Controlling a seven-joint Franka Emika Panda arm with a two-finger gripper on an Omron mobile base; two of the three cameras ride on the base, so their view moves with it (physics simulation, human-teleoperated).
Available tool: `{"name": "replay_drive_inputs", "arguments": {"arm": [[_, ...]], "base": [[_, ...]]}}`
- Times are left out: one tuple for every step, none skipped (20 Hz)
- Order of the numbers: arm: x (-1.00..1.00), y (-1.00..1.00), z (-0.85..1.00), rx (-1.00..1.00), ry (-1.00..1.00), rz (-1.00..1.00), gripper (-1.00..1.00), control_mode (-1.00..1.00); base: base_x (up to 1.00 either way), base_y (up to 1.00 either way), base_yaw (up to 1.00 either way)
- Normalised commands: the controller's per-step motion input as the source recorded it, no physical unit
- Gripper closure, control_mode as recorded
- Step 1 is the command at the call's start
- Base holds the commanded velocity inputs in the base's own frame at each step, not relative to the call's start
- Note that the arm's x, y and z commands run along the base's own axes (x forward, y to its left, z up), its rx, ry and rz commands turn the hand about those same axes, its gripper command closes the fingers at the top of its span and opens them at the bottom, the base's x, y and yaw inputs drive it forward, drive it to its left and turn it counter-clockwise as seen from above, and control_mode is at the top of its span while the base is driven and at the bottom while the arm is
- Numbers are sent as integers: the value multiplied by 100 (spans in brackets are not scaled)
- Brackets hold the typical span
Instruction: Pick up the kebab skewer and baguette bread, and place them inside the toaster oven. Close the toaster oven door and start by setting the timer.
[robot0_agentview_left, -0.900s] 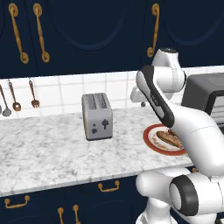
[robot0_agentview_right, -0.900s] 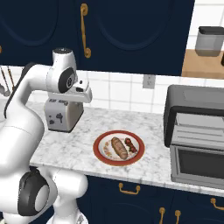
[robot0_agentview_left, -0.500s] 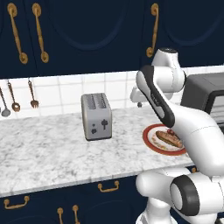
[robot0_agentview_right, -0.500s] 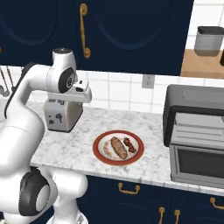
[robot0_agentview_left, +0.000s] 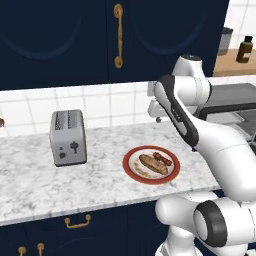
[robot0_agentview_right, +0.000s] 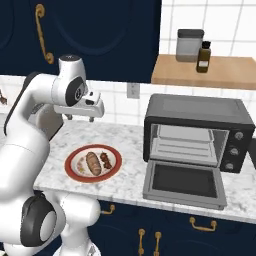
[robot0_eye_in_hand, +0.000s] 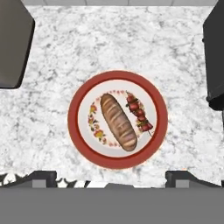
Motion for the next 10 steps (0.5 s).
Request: {"name": "replay_drive_inputs", "arguments": {"arm": [[0,0,0,0,0,0,-100,100],[0,0,0,0,0,0,-100,100],[0,0,0,0,0,0,-100,100],[0,0,0,0,0,0,-100,100],[0,0,0,0,0,0,-100,100],[0,0,0,0,0,0,-100,100],[0,0,0,0,0,0,-100,100],[0,0,0,0,0,0,-100,100],[0,0,0,0,0,0,-100,100],[0,0,0,0,0,0,-100,100]], "base": [[0,-94,0],[0,-89,0],[5,-71,0],[4,-72,0],[10,-67,0],[11,-64,-1],[14,-66,-1],[19,-61,-2],[24,-50,-4],[34,-36,-6]]}}
